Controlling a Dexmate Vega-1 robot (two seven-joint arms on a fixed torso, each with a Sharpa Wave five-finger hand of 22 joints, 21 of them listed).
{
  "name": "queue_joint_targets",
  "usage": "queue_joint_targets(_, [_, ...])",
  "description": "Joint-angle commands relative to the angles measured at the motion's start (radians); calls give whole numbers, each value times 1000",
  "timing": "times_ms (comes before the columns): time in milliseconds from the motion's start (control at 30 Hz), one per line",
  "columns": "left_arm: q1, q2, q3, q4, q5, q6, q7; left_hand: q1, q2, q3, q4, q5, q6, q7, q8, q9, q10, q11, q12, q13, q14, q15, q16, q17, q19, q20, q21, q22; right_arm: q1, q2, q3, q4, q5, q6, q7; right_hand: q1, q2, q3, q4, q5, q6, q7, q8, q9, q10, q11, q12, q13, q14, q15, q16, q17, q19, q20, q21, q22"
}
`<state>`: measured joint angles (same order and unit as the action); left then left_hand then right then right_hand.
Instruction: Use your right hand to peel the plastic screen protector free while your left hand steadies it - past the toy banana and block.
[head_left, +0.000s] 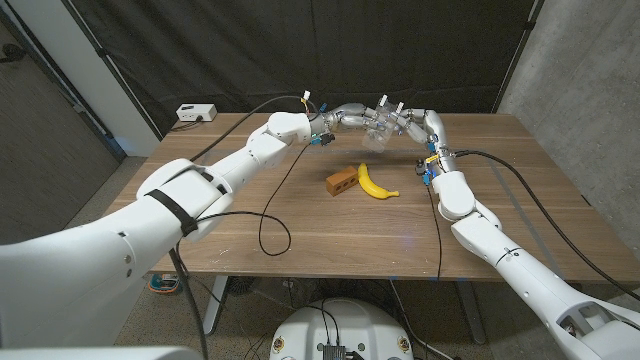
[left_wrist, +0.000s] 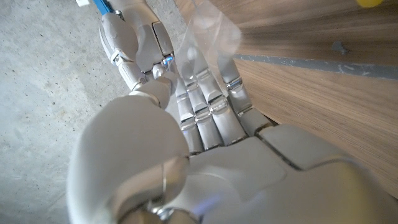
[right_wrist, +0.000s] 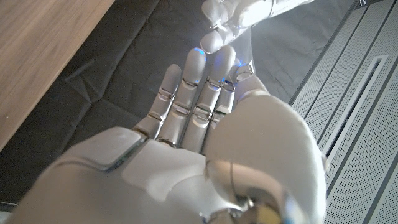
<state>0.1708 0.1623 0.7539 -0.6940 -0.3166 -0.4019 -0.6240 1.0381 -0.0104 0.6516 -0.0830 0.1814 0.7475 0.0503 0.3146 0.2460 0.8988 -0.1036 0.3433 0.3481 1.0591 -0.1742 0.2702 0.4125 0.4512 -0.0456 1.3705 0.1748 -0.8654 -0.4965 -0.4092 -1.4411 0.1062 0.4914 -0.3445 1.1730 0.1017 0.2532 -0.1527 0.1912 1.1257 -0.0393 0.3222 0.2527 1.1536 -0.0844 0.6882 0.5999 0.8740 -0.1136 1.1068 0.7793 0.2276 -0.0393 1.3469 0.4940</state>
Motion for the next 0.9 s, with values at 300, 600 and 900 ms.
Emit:
queue_joint_targets(300, [155,67,-30,-329,18,174,320,96,47,11,-54,-10,220,16,82,27,190,-38,83,39,187,-51,105,69,115,-122,52,7,-9,-12,4,-9,6,15,24,12,0,-13,4,0,13,-6,7,5,10,1,2,-1,-3,-112,2,9,-18,-20,44,-3])
queue_joint_targets(600, [134,88,2,-359,34,223,282,108,46,5,-60,-10,243,18,89,33,203,-33,91,54,190,-45,121,96,129,-126,58,5,-4,-11,3,19,72,45,88,-183,-20,-88,87,-7,-222,-6,-111,-24,-192,42,-143,-97,-112,-100,-126,-90,-115,43,79,-51])
queue_joint_targets(900, [133,117,17,-414,52,290,291,94,44,3,-49,-9,261,16,98,45,218,-29,95,60,161,-40,116,113,130,-114,53,0,-2,5,9,47,89,78,92,-276,-27,-125,109,-6,-391,2,-150,-40,-310,67,-239,-141,-170,-89,-149,-138,-161,62,89,-89])
